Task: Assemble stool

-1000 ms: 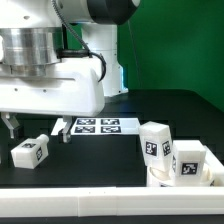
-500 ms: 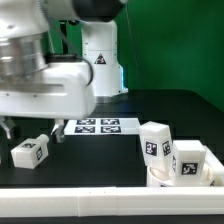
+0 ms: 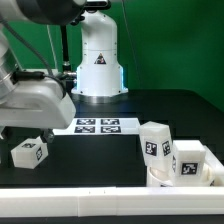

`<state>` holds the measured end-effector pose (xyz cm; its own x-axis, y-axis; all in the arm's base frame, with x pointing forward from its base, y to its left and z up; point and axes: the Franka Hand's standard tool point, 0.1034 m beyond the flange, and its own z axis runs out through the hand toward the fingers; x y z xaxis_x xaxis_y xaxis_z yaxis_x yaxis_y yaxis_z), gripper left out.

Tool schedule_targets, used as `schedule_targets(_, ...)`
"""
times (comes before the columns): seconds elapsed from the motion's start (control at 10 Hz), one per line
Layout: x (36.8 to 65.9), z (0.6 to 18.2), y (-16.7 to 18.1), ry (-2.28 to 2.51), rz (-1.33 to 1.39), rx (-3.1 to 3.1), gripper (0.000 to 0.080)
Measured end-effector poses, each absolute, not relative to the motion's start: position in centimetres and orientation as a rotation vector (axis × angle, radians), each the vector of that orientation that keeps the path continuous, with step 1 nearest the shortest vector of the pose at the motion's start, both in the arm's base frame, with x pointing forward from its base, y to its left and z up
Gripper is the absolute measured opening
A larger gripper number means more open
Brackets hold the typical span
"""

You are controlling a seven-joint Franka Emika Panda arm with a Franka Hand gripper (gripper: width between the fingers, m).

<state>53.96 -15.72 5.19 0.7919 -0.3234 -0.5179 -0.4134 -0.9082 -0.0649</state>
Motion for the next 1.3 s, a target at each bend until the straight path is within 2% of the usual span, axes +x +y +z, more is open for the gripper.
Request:
schedule_targets(0.5,52.2,4.0,-16.2,0.561,1.188,-2.589,0.0648)
schedule_targets(1.0,52.3,2.1,-16.2,0.561,1.139,-2.624,0.0648)
schedule_targets(1.3,52.1,1.5,-15.8,0.561,1.138,-2.625,0.0648)
